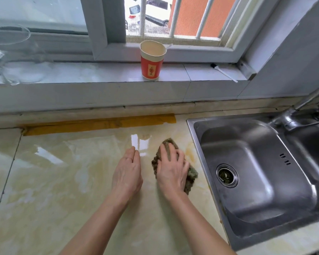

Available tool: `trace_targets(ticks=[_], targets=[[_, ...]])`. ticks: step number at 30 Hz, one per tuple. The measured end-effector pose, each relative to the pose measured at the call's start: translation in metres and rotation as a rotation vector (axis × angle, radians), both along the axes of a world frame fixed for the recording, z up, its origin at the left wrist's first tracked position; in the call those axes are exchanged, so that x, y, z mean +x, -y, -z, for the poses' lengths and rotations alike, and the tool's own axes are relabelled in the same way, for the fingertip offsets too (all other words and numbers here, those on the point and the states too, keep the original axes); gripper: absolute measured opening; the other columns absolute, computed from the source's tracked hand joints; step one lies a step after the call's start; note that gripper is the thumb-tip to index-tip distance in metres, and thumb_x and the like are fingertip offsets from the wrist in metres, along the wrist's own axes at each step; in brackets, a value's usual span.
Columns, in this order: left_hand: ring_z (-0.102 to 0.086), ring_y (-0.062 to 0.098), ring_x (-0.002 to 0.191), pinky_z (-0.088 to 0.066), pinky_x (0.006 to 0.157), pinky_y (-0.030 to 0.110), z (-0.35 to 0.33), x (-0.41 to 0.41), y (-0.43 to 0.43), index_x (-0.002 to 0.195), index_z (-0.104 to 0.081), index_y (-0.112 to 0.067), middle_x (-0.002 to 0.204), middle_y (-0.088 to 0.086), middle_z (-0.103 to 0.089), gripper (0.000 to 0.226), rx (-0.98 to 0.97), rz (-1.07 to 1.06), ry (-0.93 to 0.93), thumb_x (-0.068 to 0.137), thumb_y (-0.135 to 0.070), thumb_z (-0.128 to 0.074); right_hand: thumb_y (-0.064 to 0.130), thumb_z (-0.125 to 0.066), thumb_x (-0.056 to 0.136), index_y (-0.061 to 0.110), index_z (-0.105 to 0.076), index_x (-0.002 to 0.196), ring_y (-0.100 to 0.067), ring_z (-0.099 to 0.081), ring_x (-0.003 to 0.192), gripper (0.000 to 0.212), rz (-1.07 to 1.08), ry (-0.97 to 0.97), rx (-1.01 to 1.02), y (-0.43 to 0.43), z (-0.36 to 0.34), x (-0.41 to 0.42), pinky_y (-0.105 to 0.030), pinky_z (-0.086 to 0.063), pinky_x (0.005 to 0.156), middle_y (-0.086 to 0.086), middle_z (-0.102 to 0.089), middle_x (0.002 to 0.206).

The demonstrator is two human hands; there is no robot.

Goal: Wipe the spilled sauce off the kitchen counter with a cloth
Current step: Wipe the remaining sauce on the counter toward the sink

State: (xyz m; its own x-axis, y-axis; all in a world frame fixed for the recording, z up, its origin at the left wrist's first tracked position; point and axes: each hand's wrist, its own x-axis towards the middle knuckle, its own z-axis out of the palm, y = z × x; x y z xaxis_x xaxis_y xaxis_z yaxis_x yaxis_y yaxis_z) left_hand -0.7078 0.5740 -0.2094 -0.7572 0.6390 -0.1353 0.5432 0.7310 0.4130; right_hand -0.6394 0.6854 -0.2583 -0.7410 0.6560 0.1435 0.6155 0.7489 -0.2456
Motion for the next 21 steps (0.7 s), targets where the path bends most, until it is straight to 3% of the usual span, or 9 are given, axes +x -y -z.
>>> trace_targets(ticks=[4,7,10,14,17,21], targets=[[-0.004,0.023,0.146,-0.003,0.117,0.026,-0.009,0.001,-0.005,0.147,-0.005,0.002,0.157,0.016,-0.003,0.062,-0.096,0.069,-0.038,0.091,0.000,-0.032,0.034,-0.046,0.089,0.029,-0.055,0.132,-0.023,-0.046,0.114,0.044,-0.230,0.025,0.040,-0.007,0.001,-0.019,-0.035,-0.030,0.083,0.003,-0.053,0.137],[-0.004,0.022,0.146,-0.002,0.116,0.025,-0.008,-0.001,-0.004,0.147,-0.004,0.002,0.157,0.016,-0.002,0.063,-0.118,0.081,-0.053,0.090,0.001,-0.032,0.041,-0.032,0.088,0.032,-0.056,0.130,-0.021,-0.044,0.114,0.049,-0.144,0.005,0.028,-0.028,-0.002,-0.038,-0.033,-0.023,0.079,0.005,-0.054,0.135],[-0.002,0.022,0.146,0.001,0.116,0.024,-0.011,-0.001,-0.004,0.147,-0.001,0.002,0.157,0.016,0.000,0.063,-0.164,0.108,-0.057,0.091,0.000,-0.031,0.040,-0.029,0.088,0.032,-0.054,0.132,-0.022,-0.043,0.117,0.051,-0.115,0.000,0.000,-0.015,-0.002,-0.041,-0.036,-0.027,0.084,0.005,-0.052,0.138],[0.001,0.022,0.146,0.005,0.115,0.025,-0.009,-0.001,-0.005,0.147,0.001,0.002,0.157,0.017,0.001,0.062,-0.165,0.131,-0.066,0.093,-0.004,-0.030,0.040,-0.034,0.092,0.033,-0.050,0.137,-0.026,-0.044,0.124,0.048,-0.306,0.068,0.004,-0.012,-0.008,-0.048,-0.041,-0.035,0.087,0.003,-0.048,0.144],[0.003,0.021,0.146,0.006,0.115,0.025,-0.005,-0.003,0.000,0.147,0.002,0.001,0.157,0.015,0.005,0.064,-0.165,0.127,-0.057,0.091,-0.001,-0.030,0.046,-0.033,0.100,0.036,-0.028,0.150,-0.022,-0.023,0.140,0.051,-0.151,0.167,-0.032,-0.049,-0.013,-0.056,-0.043,-0.023,0.105,0.004,-0.025,0.158],[0.003,0.021,0.146,0.001,0.118,0.027,0.003,-0.002,0.000,0.147,0.003,-0.002,0.157,0.013,0.006,0.060,-0.140,0.092,-0.046,0.096,-0.007,-0.026,0.050,-0.034,0.100,0.028,-0.021,0.153,-0.024,-0.016,0.142,0.059,0.127,0.205,-0.013,-0.065,-0.013,-0.054,-0.043,-0.022,0.105,-0.001,-0.018,0.160]])
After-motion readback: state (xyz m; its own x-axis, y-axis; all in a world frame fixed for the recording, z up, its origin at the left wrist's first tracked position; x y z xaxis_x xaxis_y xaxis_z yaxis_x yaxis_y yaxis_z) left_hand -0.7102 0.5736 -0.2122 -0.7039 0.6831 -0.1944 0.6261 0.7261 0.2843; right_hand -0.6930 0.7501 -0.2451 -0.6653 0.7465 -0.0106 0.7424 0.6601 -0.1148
